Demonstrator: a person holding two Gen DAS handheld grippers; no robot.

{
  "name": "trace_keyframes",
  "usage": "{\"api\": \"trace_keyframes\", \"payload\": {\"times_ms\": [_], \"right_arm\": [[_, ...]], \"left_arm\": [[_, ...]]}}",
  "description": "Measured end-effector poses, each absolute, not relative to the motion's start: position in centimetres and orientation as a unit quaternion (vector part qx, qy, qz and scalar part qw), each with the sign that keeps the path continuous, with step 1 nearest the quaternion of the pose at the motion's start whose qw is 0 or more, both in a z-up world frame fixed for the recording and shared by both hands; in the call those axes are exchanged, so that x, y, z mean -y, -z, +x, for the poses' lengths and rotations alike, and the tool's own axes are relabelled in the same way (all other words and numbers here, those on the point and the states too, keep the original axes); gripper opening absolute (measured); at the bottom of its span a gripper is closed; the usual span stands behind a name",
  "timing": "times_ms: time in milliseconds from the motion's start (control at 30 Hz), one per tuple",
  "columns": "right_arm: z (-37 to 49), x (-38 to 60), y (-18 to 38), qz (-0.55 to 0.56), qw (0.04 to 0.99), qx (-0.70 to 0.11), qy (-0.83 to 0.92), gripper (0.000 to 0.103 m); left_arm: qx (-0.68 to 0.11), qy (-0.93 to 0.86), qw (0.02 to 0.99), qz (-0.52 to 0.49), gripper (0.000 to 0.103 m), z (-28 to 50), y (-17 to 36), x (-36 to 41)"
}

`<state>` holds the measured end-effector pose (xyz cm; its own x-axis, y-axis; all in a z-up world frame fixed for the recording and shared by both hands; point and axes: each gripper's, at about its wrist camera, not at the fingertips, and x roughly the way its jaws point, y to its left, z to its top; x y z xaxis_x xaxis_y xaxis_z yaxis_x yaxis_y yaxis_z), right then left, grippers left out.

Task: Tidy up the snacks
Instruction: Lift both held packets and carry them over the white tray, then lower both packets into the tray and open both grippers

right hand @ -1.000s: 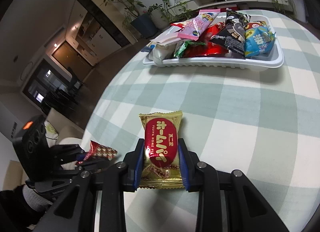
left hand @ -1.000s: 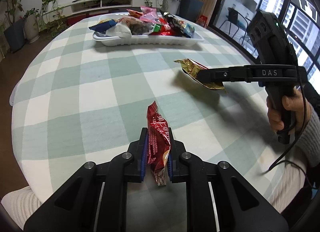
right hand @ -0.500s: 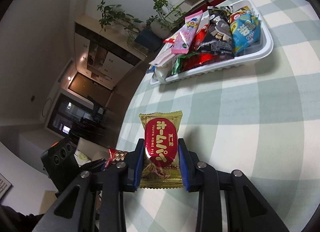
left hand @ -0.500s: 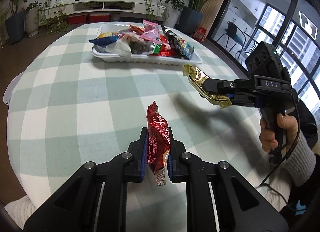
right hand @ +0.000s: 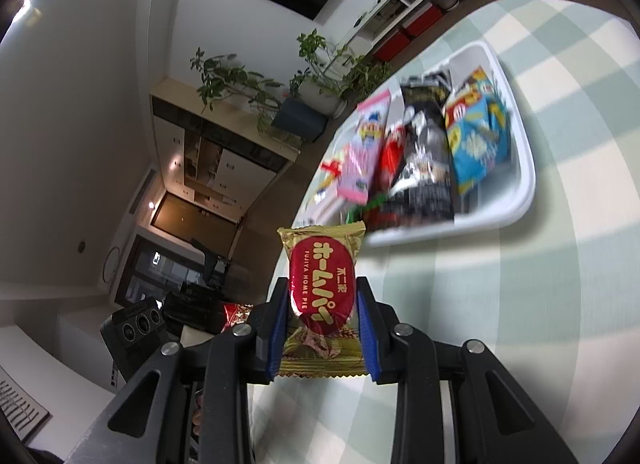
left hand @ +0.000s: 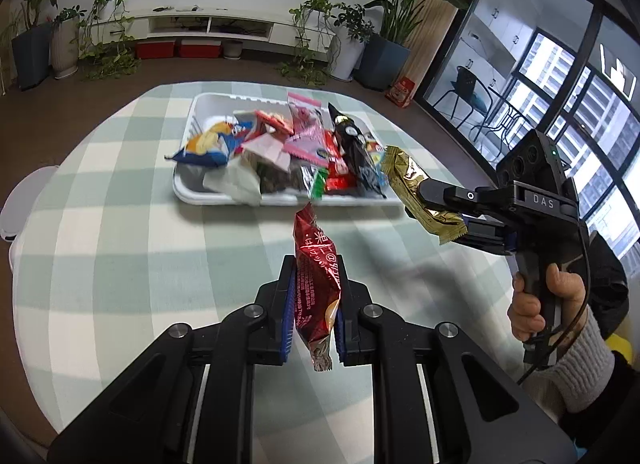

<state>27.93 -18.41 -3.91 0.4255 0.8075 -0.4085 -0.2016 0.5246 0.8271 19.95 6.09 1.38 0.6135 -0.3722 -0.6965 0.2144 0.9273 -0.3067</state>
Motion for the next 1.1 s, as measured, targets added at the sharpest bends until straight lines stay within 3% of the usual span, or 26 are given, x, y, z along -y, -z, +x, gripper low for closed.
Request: {"api": "trace_keyframes", "payload": {"times_ms": [500, 1100], "right_arm": [[36.6, 19.1, 2.8, 0.383, 0.778, -0.399, -0.299, 0.034], [41.3, 16.8, 4.2, 0.312, 0.819, -0.405, -0.262, 0.035]], "left_arm": [[-0.408, 0.135, 0.898, -0.097, 0.014, 30.7, -3.9, -7.6], [-0.432, 0.094, 0.893, -0.079, 0.015, 40.7, 0.7, -7.7]]}}
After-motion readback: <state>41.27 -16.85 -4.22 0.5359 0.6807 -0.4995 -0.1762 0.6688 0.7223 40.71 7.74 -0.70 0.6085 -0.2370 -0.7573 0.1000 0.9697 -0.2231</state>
